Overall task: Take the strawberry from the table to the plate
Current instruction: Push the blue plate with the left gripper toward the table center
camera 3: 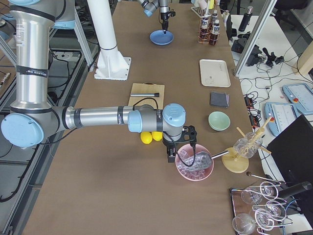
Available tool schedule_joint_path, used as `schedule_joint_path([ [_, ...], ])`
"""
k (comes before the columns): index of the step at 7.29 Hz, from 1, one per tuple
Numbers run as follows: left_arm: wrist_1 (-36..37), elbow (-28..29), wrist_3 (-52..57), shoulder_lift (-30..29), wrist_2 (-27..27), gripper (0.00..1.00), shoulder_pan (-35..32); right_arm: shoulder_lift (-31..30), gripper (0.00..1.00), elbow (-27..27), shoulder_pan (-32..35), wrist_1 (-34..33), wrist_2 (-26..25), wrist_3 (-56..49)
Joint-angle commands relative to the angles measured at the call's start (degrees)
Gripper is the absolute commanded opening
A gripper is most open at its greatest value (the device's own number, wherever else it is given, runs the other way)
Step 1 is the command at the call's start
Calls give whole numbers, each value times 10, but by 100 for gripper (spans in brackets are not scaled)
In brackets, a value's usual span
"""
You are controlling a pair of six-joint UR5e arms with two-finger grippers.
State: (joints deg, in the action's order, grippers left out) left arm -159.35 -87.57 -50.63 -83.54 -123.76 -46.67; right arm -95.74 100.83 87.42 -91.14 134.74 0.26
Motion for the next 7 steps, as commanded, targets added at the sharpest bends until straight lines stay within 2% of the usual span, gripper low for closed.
schedule_joint_path([
  [1, 0, 2, 4, -1, 9, 0, 0, 0, 100, 1, 0, 0, 0, 0],
  [3, 8, -16, -10, -16, 5, 0, -2, 0, 100, 1, -1, 0, 0, 1],
  [4, 34, -19, -38, -54, 4, 0, -3, 0, 100, 1, 0, 0, 0, 0],
  [7, 172, -13, -94, -217, 9, 0, 3, 2, 100, 3, -1, 0, 1, 1],
])
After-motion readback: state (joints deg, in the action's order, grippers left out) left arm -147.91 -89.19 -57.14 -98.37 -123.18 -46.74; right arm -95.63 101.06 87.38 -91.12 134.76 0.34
